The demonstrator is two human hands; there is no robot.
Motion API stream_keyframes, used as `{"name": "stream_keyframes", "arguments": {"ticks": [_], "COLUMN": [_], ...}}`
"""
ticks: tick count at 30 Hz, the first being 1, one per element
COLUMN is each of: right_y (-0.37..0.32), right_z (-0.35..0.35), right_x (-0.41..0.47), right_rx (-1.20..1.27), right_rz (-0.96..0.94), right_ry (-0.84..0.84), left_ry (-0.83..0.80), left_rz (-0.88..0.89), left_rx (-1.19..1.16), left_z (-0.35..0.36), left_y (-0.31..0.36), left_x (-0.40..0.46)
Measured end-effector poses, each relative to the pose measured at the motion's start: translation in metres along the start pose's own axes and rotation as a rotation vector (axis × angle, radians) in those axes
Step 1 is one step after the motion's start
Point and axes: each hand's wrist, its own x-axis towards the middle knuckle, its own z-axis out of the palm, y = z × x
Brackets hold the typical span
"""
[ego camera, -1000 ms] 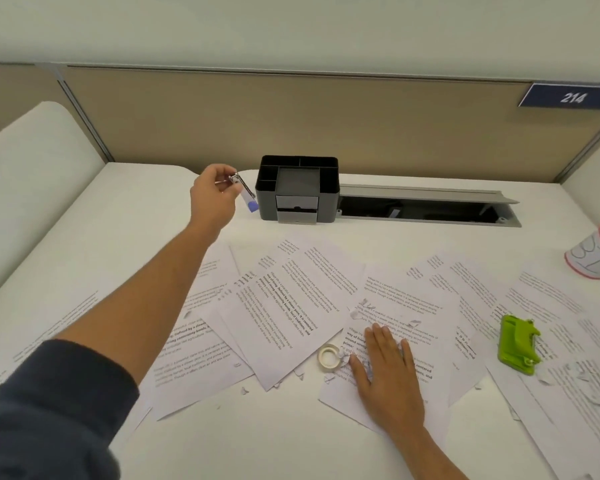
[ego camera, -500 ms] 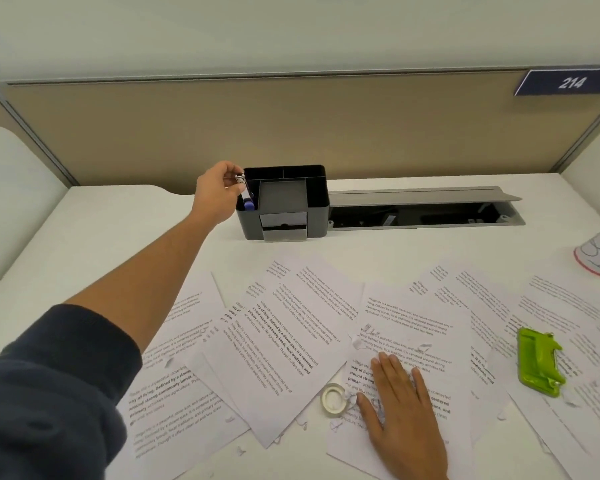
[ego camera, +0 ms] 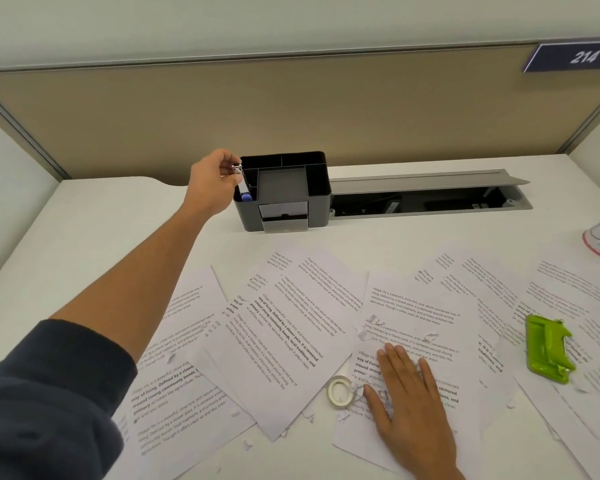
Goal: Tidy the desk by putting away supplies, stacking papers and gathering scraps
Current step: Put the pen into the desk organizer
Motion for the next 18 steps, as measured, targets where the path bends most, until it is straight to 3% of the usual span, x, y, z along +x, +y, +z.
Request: {"name": "stream_keyframes", "arguments": {"ticks": [7,13,18], "right_y": [-0.001,0.001,-0.001], "right_z": [-0.001,0.001,-0.001], "right_x": [0.000,0.000,-0.001], "right_rx": [-0.006,-0.010,-0.029], "right_rz": [0.008,0.009,0.001], "right_ry": [-0.013,-0.007,0.013], "left_ry": [-0.056,-0.121,-0.146], "left_rz": [-0.024,-0.015,-0.052], "left_rx": [0.029,0.259,0.276], "left_z": [0.015,0.021,0.022], "left_y": [-0.013,-0.017,-0.015], "left_x": [-0.008,-0.003,0.000]}}
